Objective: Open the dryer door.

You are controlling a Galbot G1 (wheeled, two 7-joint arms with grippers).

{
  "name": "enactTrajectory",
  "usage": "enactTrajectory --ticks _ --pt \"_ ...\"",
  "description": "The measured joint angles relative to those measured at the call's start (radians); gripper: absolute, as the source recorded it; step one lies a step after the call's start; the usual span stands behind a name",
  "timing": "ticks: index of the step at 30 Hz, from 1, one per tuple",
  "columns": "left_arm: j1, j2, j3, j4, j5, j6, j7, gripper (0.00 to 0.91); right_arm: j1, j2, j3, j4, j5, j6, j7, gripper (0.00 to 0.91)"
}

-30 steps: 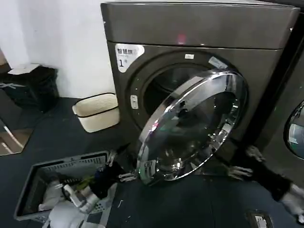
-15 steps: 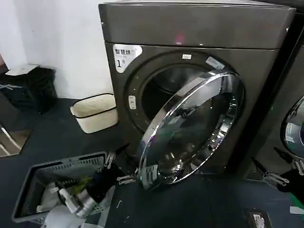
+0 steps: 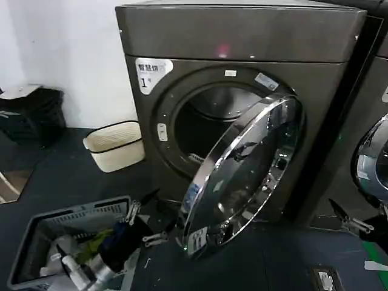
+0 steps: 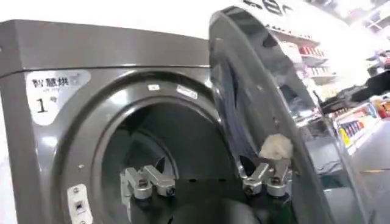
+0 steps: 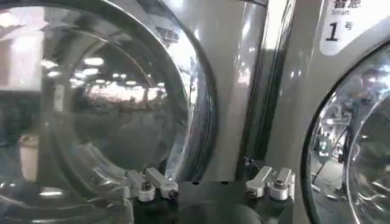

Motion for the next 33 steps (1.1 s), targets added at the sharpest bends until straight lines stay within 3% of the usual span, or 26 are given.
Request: enactTrajectory --ticks 9,18,33 --pt "-0.014 0.066 0.049 0.0 -0.056 -0.025 0.045 0.907 -0.061 0.075 0.114 0.06 -0.026 -0.002 0.062 0.907" --pt "-0.073 0.134 0.126 0.024 -0.082 -0.041 0.057 0.907 -0.155 0.225 0.286 0.099 -0.033 0.055 0.151 0.907" --pt "-0.236 0.176 0.347 0.09 -0.077 -0.056 0.05 0.907 -0.268 0.35 0.569 -0.071 -0.097 0.2 0.218 0.907"
